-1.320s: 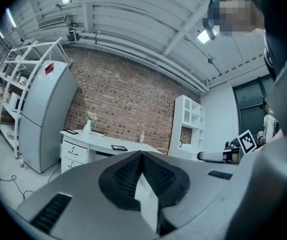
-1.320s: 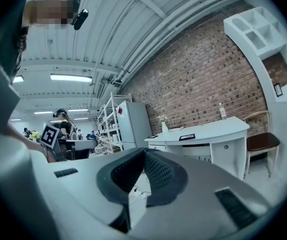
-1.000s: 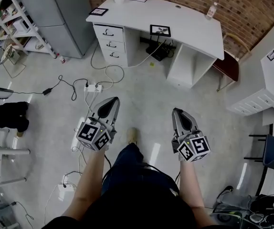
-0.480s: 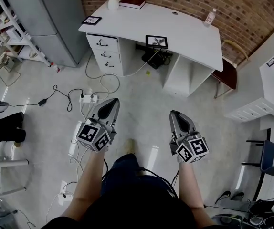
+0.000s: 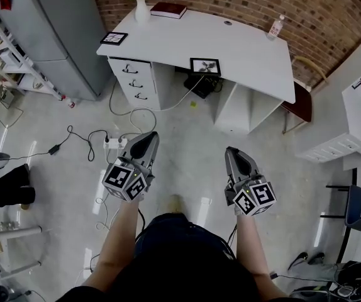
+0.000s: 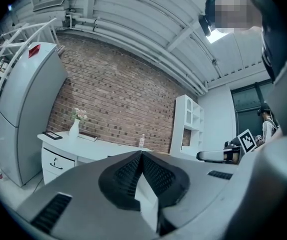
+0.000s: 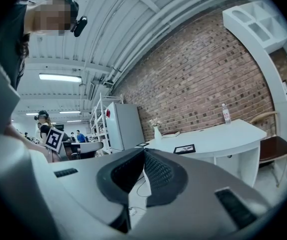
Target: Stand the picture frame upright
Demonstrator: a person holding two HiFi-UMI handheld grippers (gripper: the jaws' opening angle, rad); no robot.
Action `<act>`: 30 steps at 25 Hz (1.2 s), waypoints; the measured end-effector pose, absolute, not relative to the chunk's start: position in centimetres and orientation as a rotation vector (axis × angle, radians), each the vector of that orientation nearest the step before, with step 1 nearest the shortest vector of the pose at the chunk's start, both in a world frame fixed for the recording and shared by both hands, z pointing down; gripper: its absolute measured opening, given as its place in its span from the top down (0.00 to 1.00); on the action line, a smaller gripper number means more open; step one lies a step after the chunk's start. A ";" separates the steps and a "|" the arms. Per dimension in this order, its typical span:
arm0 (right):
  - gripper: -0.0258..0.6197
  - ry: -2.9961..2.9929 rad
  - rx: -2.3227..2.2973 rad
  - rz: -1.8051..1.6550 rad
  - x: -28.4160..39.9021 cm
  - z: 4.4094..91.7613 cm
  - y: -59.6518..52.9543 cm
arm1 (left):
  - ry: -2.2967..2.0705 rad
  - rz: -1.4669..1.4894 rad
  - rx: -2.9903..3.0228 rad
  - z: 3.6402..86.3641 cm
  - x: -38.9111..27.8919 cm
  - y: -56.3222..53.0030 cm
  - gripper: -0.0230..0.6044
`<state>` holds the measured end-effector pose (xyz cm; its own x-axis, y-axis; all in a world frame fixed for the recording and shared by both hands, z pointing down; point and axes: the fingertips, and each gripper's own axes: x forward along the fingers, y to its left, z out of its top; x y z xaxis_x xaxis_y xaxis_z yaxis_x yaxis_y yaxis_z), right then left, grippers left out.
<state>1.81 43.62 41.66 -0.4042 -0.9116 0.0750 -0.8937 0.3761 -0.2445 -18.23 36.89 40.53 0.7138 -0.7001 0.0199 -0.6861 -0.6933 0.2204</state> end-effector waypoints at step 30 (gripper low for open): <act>0.95 2.508 -1.700 -0.362 0.2 40.3 34.0 | -1.097 -0.158 2.685 41.8 -21.2 27.0 0.96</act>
